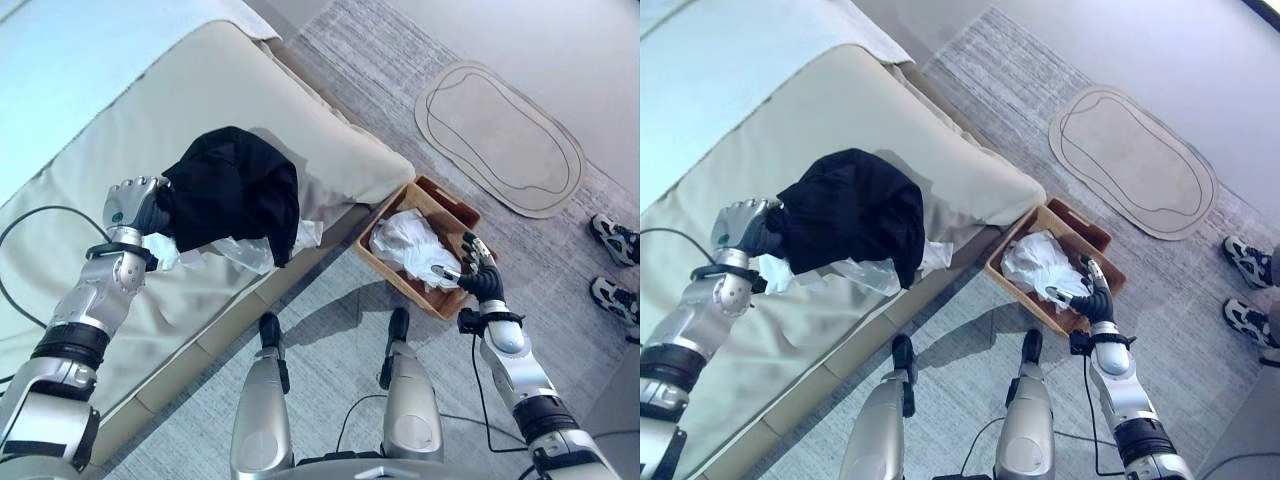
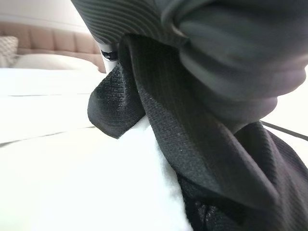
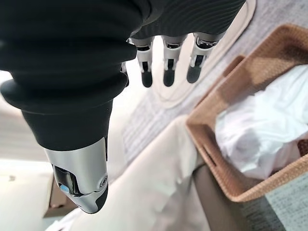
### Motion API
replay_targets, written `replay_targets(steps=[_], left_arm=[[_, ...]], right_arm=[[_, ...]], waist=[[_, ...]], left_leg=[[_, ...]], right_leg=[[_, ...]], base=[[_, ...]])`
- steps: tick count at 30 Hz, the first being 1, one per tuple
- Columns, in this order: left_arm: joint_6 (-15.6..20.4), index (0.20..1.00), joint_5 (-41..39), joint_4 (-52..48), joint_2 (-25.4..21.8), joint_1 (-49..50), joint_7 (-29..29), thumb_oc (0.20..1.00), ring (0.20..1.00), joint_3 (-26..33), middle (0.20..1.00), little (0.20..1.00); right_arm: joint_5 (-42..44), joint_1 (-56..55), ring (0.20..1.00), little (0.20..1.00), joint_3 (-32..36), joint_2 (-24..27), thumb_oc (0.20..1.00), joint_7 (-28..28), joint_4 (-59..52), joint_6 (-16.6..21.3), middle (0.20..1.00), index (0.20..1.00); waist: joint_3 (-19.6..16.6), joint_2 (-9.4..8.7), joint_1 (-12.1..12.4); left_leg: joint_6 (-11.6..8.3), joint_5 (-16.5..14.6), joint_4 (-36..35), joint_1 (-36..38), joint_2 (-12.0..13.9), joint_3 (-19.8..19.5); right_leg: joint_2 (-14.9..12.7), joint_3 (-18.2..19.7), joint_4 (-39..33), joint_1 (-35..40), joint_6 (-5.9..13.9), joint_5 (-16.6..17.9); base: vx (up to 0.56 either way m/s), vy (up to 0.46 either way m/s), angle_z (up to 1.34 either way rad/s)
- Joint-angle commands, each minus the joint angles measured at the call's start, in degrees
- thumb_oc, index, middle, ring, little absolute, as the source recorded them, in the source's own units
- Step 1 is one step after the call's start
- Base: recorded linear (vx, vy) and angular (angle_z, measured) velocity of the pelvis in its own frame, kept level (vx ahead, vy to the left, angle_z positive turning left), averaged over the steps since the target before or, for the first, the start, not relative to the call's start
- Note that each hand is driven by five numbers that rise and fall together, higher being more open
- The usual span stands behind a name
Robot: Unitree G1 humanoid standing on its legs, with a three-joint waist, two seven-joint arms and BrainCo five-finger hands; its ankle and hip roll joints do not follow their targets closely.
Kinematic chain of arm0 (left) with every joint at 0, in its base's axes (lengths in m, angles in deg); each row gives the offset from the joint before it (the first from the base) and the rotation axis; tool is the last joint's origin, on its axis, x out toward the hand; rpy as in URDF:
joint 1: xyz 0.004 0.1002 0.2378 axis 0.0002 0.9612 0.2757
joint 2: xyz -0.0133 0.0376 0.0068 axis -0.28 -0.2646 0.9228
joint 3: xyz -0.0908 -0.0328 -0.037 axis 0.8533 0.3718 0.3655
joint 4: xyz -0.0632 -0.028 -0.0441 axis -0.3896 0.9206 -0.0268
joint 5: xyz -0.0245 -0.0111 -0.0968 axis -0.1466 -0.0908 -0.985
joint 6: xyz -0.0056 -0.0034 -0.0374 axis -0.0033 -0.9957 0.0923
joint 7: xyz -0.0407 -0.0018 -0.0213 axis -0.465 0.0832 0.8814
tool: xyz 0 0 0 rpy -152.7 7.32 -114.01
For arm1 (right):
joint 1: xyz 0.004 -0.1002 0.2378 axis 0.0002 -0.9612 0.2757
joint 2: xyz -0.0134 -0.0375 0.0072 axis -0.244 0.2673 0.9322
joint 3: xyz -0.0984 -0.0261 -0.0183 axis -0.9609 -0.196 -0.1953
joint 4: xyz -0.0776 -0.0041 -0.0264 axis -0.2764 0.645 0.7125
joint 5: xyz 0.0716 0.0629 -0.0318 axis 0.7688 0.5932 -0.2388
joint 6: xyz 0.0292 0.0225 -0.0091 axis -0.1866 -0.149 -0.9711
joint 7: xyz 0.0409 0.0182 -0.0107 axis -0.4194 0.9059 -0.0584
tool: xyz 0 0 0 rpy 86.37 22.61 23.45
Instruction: Pick up clothes into the bucket
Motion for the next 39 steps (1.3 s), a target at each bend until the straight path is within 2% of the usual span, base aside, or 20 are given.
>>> replay_targets(steps=[1, 6, 16, 26, 29, 31, 39], left_arm=[[-0.5, 0.2, -3.26, 1.8, -2.68, -0.02, -2.96, 0.2, 0.2, 5.96, 0.2, 0.2], [-1.06, 0.2, -3.74, 4.24, -2.49, -0.3, -4.0, 0.2, 0.2, 6.25, 0.2, 0.2], [-1.4, 0.2, -4.63, 1.83, -1.51, -1.22, -5.27, 0.2, 0.2, 8.25, 0.2, 0.2], [-2.85, 0.2, -4.16, 4.5, -8.11, -11.38, -7.11, 0.2, 0.2, 4.66, 0.2, 0.2], [-3.32, 0.2, -4.3, 6.8, -8.7, -15.52, -7.25, 0.2, 0.2, 1.1, 0.2, 0.2], [-3.25, 0.2, -5.41, 8.44, -7.66, -17.75, -7.14, 0.2, 0.2, -0.95, 0.2, 0.2], [-2.82, 0.2, -9.29, 3.37, -2.14, -16.28, -7.81, 0.2, 0.2, 1.96, 0.2, 0.2]], right_arm=[[-0.72, -2.38, 1.0, 1.0, 3.43, -0.15, 1.0, -0.58, -0.95, 1.05, 1.0, 1.0], [-0.45, -2.25, 1.0, 1.0, 2.47, -0.53, 1.0, -0.85, -1.09, 0.98, 1.0, 1.0], [-1.1, -2.87, 1.0, 1.0, 2.46, -0.95, 1.0, -1.14, -2.06, 0.64, 1.0, 1.0], [-0.67, -2.68, 1.0, 1.0, 0.29, -0.43, 1.0, -2.16, -2.34, 0.7, 1.0, 1.0], [0.06, -1.84, 1.0, 1.0, -0.7, -0.09, 1.0, -2.11, -2.88, 0.73, 1.0, 1.0], [0.41, -0.98, 1.0, 1.0, -1.33, 0.27, 1.0, -1.89, -3.93, 0.76, 1.0, 1.0], [0.49, -1.58, 1.0, 1.0, 0.44, 0.96, 1.0, -1.19, -8.57, 0.87, 1.0, 1.0]], waist=[[-5.62, 0.42, 0.77], [-5.93, 0.14, 0.85], [-7.02, -0.37, 0.95], [-7.65, -0.38, -0.03], [-6.68, -0.74, -0.49], [-4.83, -1.54, -1.03], [0.87, -3.48, -1.84]], left_leg=[[1.78, 2.16, -2.49, -0.49, -2.35, 0.42], [1.73, 2.32, -2.5, -0.66, -2.34, 0.31], [1.97, 2.06, -2.54, -0.88, -2.34, 0.08], [1.89, 2.27, -2.49, -1.78, -2.4, 0.17], [1.89, 2.54, -2.21, -2.99, -2.51, 0.21], [2.03, 2.5, -0.7, -4.99, -2.4, 0.49], [2.66, -0.34, 7.41, -12.28, -2.22, 0.67]], right_leg=[[-0.11, -1.43, 2.39, 2.51, 1.97, -2.4], [-0.02, -1.98, 2.02, 2.82, 2.0, -2.48], [0.13, -2.18, 1.66, 2.94, 2.08, -2.61], [0.03, -1.99, 1.45, 2.12, 2.22, -2.35], [0.17, -1.67, 1.64, 0.87, 2.27, -2.15], [0.28, -1.3, 2.34, -0.92, 2.23, -1.87], [-0.18, 0.6, 8.86, -7.45, 1.55, -3.43]], base=[[0.01, 0.014, 0.05], [0.0, 0.001, 0.01], [0.0, 0.0, 0.0], [0.0, 0.0, 0.0], [-0.07, 0.01, 0.02], [-0.08, 0.009, 0.0], [-0.07, 0.03, -0.04]])
